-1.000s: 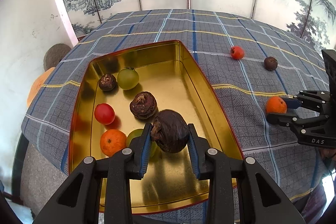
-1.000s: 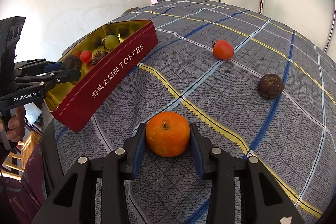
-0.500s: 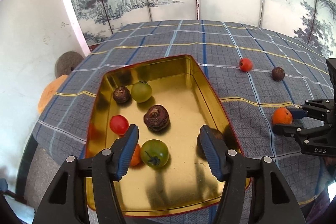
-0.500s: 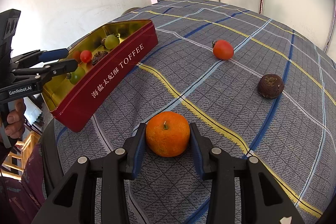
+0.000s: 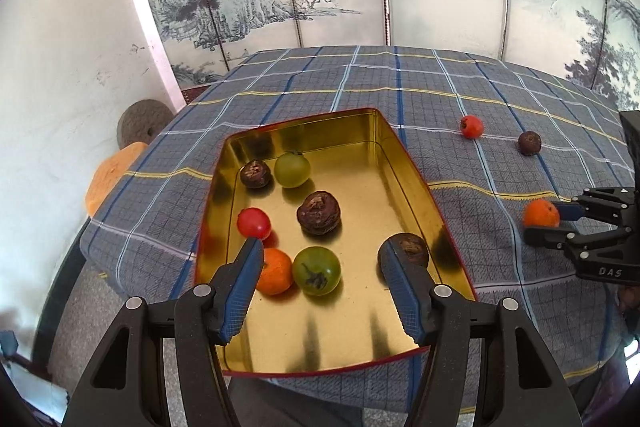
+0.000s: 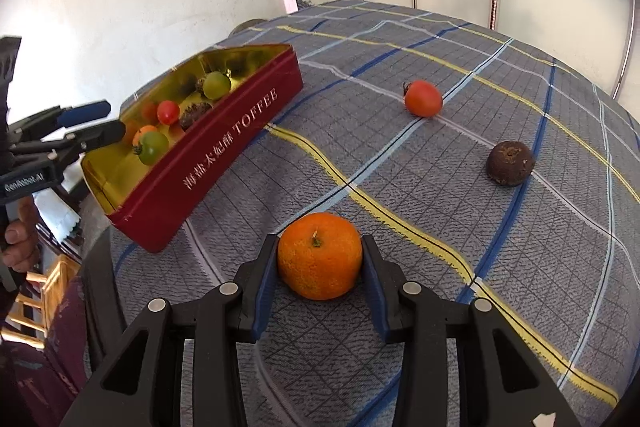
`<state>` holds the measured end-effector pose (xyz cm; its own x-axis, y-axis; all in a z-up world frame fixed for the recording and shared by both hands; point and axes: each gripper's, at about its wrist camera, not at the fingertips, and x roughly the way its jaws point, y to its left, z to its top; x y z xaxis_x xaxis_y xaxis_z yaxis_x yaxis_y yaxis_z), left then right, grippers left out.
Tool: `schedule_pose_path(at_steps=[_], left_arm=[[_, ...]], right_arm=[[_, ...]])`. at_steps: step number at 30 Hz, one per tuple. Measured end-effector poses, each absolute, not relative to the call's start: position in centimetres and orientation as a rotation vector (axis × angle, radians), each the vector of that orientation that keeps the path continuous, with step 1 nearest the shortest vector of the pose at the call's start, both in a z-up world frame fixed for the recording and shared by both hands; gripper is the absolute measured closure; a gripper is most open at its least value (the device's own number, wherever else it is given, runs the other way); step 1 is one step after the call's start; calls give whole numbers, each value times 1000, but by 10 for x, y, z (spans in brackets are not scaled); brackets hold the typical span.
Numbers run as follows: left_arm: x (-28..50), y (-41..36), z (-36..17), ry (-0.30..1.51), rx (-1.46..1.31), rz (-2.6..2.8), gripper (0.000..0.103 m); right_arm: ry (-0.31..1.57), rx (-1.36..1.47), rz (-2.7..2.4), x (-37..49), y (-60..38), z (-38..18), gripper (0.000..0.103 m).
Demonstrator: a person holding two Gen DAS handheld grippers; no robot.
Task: Organize fruits
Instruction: 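Carry the mandarin into the tin and open the right gripper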
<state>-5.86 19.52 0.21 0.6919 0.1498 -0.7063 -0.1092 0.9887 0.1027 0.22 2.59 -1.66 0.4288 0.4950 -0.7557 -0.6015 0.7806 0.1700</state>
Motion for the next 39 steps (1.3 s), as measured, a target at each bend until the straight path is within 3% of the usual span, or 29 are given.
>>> schedule_pose_path(at_steps=[18, 39], left_arm=[[-73, 213, 0, 779, 35, 192, 41], [-82, 241, -12, 776, 35, 254, 40]], right_arm=[[801, -167, 863, 5, 104, 46, 65], [881, -245, 867, 64, 192, 25, 65]])
